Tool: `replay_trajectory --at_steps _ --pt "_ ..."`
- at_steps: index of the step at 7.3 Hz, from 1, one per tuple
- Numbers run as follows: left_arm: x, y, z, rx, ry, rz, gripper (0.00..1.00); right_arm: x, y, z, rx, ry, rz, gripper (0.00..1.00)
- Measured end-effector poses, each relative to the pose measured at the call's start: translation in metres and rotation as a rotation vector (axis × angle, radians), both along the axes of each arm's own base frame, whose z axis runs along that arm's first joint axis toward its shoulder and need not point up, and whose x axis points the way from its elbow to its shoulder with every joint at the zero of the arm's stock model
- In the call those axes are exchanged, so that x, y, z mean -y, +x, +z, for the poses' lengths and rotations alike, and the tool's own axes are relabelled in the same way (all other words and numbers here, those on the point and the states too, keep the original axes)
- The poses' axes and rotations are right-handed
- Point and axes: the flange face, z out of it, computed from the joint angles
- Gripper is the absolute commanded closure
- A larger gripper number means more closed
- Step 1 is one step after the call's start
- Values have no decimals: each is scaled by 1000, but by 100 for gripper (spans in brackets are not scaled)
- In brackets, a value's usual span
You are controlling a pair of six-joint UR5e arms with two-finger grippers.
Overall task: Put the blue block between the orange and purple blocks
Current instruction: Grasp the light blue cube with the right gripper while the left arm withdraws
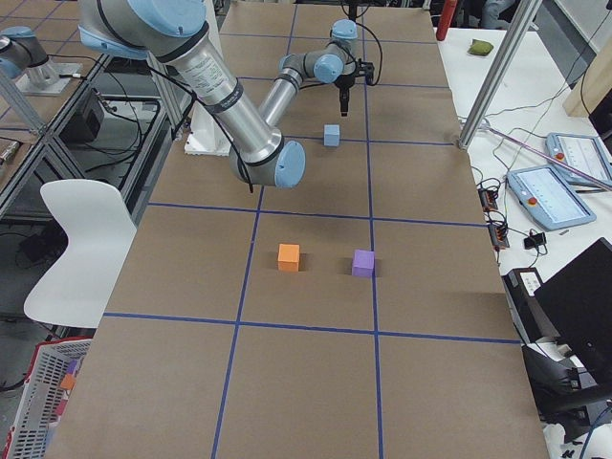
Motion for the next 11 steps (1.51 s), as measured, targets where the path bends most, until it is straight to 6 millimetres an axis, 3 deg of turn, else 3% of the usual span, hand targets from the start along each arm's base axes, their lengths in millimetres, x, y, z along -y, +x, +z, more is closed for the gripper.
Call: replay_trajectory --at_steps 2,6,7,8,11 --pt "2 -26 22 30 23 21 0 -9 -35 22 -52 -1 -21 0" --pt "0 -32 40 47 8 25 0 -25 -65 56 -119 5 -59 0" --pt "1 -32 43 50 6 25 0 -28 -68 61 -126 4 -67 11" --pt "1 -32 44 51 4 25 0 -28 -71 64 -131 0 -69 97" --pt "2 -32 45 52 2 25 0 -32 -73 68 -132 -6 -77 100"
